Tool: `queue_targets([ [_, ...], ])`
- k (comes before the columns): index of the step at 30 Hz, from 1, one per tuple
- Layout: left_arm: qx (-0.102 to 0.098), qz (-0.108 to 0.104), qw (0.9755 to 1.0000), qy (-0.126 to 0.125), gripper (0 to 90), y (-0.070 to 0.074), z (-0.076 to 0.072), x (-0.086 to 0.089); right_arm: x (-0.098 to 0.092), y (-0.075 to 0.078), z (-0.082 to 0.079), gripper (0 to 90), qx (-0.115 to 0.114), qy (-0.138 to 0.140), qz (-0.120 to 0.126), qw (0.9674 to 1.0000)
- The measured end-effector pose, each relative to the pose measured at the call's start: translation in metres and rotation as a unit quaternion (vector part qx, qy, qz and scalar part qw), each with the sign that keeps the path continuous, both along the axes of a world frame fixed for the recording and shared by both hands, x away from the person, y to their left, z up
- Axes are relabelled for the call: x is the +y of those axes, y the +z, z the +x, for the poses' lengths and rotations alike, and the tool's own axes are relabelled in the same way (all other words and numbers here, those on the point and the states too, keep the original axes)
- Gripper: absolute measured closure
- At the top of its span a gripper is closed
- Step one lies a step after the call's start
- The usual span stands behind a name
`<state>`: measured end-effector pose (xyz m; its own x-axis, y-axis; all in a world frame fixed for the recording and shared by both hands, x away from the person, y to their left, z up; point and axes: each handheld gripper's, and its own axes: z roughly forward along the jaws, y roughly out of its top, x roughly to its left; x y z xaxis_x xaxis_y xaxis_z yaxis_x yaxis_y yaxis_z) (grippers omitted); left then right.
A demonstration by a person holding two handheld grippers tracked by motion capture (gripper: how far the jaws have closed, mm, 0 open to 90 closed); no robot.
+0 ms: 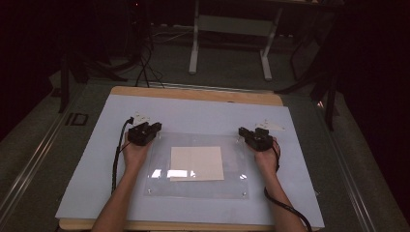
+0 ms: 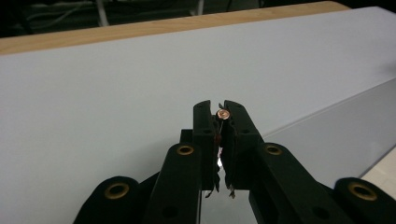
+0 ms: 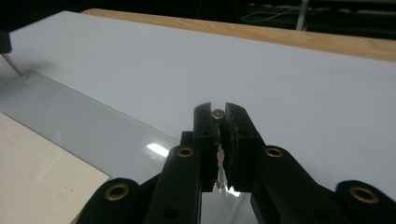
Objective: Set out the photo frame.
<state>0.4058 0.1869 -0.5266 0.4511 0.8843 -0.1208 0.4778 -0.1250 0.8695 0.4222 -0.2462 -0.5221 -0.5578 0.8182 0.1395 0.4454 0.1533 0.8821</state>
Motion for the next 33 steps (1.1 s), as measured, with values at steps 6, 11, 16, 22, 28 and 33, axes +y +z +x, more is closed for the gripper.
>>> queue_targets([
  [6,0.019,-0.026,0.9994,-0.014,83.7,0.000,0.005,0.006,-0.002,0.001,0.003,84.1,0.017,0.001,0.012,0.9998],
  [11,0.041,-0.065,0.9969,-0.020,82.9,-0.002,0.013,0.013,-0.002,0.005,0.012,83.7,0.055,-0.008,0.031,0.9980],
  [16,0.067,-0.073,0.9949,-0.017,83.5,0.000,0.026,0.012,-0.004,0.008,0.025,84.0,0.090,-0.008,0.044,0.9949],
  [22,0.088,-0.079,0.9930,-0.002,84.4,0.002,0.036,0.011,-0.004,0.010,0.037,84.5,0.115,-0.009,0.049,0.9921],
  [28,0.121,-0.107,0.9867,0.014,84.8,0.000,0.053,0.011,-0.002,0.011,0.052,85.7,0.141,-0.019,0.052,0.9885],
  [33,0.132,-0.126,0.9828,0.025,84.9,-0.003,0.058,0.011,0.000,0.011,0.056,85.5,0.144,-0.024,0.044,0.9883],
])
